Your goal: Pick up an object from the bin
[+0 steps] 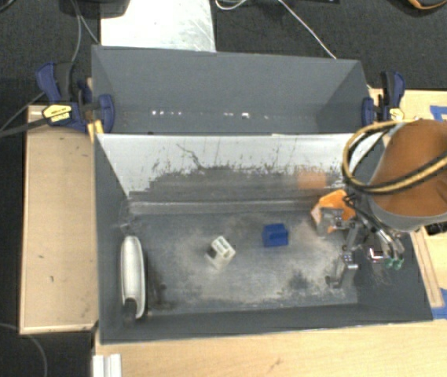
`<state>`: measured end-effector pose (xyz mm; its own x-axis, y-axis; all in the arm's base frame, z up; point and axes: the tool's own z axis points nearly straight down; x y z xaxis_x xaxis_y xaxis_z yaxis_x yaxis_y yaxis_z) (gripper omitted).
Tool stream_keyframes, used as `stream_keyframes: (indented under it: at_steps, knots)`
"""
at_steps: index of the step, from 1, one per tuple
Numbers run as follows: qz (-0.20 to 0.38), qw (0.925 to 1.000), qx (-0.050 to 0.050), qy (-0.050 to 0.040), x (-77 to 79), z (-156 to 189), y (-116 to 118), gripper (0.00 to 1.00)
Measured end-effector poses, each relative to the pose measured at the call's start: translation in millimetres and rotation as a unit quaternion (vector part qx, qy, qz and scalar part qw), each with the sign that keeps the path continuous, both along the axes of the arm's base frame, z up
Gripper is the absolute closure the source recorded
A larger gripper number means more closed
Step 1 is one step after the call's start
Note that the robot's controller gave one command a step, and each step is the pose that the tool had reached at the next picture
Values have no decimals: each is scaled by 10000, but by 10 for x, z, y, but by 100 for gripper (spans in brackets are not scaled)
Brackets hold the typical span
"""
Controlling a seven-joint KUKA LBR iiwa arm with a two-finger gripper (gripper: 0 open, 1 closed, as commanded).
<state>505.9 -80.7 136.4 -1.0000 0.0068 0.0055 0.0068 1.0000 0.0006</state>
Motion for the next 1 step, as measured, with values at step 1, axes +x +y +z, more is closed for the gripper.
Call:
stream_keyframes:
  at_steps: [1]
  knots:
    - [26,10000,-5,-42,19,44,4,0]
